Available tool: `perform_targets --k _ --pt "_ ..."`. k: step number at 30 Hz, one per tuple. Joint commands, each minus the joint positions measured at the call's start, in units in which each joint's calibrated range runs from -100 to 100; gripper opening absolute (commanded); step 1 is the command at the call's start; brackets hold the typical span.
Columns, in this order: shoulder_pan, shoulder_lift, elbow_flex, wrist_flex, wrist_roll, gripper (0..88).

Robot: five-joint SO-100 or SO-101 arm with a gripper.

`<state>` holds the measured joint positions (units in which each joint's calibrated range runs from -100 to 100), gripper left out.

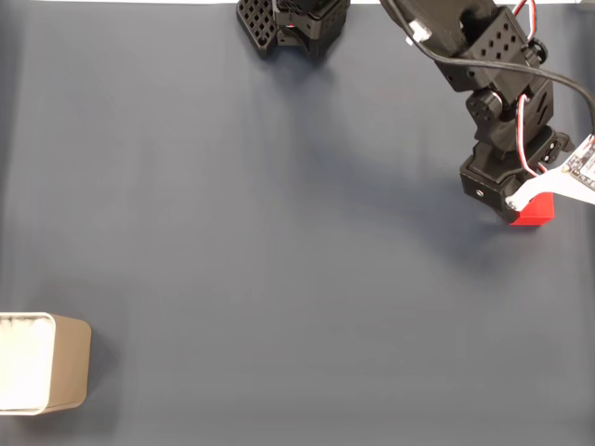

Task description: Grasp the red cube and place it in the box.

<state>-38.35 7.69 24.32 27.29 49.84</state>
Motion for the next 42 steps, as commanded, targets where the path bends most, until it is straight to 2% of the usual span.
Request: perform_targets --k 1,42 --pt "-0.4 -0.1 -3.7 -0.9 -0.6 45.1" --pt "-6.7 -0.8 -6.4 3.9 -2.2 44.6"
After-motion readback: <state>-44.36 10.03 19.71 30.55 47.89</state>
